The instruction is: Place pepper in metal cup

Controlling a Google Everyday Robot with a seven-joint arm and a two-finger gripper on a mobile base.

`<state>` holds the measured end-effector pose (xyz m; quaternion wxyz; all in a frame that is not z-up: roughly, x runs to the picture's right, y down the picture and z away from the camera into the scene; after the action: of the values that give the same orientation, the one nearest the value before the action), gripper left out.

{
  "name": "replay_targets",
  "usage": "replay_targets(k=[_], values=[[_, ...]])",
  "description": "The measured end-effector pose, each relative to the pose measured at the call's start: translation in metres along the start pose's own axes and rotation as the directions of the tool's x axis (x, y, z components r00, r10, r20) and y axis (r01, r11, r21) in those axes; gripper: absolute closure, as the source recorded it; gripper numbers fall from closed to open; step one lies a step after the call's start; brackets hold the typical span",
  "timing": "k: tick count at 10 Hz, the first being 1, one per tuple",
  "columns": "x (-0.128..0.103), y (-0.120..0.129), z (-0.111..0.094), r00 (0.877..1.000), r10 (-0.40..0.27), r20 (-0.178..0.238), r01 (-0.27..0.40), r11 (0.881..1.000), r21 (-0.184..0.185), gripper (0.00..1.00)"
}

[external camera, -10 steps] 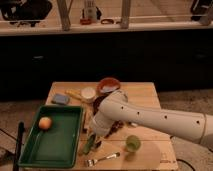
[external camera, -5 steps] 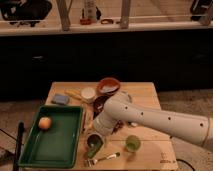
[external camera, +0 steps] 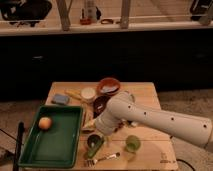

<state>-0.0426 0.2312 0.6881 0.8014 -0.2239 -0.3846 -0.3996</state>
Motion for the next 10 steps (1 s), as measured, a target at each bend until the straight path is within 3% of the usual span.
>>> replay_targets(k=[10], values=[[-0.0083, -0.0028, -0.0022, 1.0, -0.028, -0.002, 0.028, 1.0, -0.009, 0.2]])
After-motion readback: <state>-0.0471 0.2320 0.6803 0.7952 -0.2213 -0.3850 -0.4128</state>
